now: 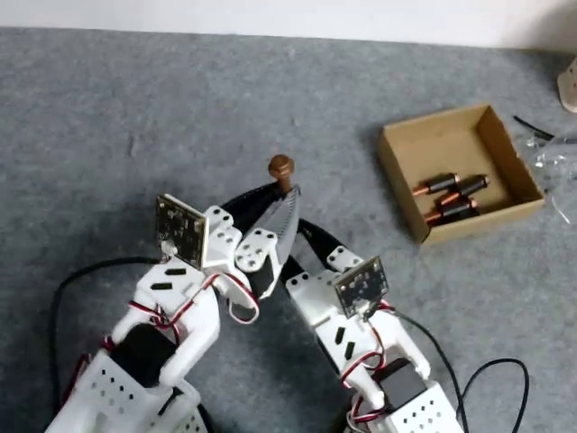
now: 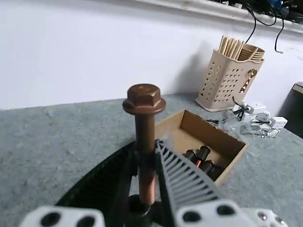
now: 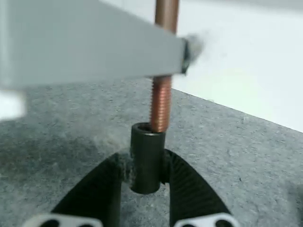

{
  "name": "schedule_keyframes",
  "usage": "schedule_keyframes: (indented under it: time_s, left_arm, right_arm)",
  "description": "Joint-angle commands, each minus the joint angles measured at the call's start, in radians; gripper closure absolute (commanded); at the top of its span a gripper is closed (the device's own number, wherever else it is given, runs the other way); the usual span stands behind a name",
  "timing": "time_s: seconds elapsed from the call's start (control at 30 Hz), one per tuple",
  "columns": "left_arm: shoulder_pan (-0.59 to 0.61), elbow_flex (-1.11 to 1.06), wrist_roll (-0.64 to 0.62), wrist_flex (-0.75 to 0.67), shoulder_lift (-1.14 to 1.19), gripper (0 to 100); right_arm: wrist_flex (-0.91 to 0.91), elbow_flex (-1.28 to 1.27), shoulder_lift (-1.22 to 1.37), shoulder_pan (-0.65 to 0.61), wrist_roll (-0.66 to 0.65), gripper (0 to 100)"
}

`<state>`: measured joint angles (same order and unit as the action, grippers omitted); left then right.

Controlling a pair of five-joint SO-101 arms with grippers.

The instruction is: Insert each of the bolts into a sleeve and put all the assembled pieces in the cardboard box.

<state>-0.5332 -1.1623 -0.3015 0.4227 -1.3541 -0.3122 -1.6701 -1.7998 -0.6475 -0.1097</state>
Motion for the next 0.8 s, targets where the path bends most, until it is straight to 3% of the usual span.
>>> schedule_keyframes:
  time_s: [0.0,0.37,0.6,0.77]
  left_arm:
    - [-0.008,-0.013,-0.011,0.035,-0.076,99]
    - [-0.005,-0.219,-0.003,0.032,-0.367,99]
    - [0.007,-0.188,-0.003,-0.08,-0.269,99]
    - [0.081,-0.163,-0.006,-0.212,-0.102,99]
  right_arm:
    - [0.001,-0.139,-0.007,0.018,-0.005,99.4]
    - [0.001,-0.139,-0.007,0.018,-0.005,99.4]
    - [0.001,-0.139,-0.007,0.015,-0.005,99.4]
    - [-0.002,-0.139,-0.007,0.015,-0.006,99.4]
